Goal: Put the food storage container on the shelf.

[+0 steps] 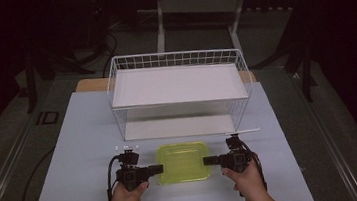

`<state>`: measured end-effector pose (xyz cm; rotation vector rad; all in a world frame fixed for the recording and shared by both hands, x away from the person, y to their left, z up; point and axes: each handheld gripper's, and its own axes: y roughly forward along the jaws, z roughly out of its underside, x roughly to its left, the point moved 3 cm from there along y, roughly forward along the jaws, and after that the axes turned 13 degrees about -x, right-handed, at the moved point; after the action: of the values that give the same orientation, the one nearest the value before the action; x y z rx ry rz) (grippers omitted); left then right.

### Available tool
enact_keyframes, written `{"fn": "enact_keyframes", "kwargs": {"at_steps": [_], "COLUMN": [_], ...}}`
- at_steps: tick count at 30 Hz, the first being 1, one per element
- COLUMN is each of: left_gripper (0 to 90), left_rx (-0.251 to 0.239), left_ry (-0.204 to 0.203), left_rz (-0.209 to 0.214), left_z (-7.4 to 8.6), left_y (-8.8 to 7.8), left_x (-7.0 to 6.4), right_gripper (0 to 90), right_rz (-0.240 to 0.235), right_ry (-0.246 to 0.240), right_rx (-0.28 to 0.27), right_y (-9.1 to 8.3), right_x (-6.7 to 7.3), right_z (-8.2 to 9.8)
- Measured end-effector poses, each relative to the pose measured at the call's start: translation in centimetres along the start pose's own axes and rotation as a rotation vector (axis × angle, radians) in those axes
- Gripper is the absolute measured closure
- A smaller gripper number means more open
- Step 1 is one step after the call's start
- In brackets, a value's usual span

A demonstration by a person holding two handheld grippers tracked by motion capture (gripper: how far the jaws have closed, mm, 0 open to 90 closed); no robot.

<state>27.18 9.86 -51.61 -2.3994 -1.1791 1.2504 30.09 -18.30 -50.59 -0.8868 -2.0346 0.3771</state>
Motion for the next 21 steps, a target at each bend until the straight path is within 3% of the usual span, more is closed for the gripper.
{"fn": "enact_keyframes", "kwargs": {"at_steps": [9,13,17,21], "left_gripper": [80.6,80.6,80.6,80.6], "left_rx": [-0.064,-0.08,-0.097,-0.104], "left_ry": [0.037,0.041,0.047,0.039], "left_rz": [0.009,0.012,0.011,0.022], "left_z": [-3.2,-4.4,-5.3,-5.9], "left_y": [-0.1,0.1,0.6,1.6], "left_x": [-0.8,-0.9,-0.8,-0.1], "right_gripper": [79.9,79.8,79.7,79.6], "right_rz": [0.005,0.008,0.008,0.043], "right_ry": [-0.059,-0.06,-0.056,-0.078], "right_rx": [-0.081,-0.105,-0.114,-0.139], "right_y": [-0.5,-0.4,-0.2,0.4], "right_x": [0.9,1.0,0.8,0.6], "right_z": [-3.0,-4.3,-5.2,-6.3]}}
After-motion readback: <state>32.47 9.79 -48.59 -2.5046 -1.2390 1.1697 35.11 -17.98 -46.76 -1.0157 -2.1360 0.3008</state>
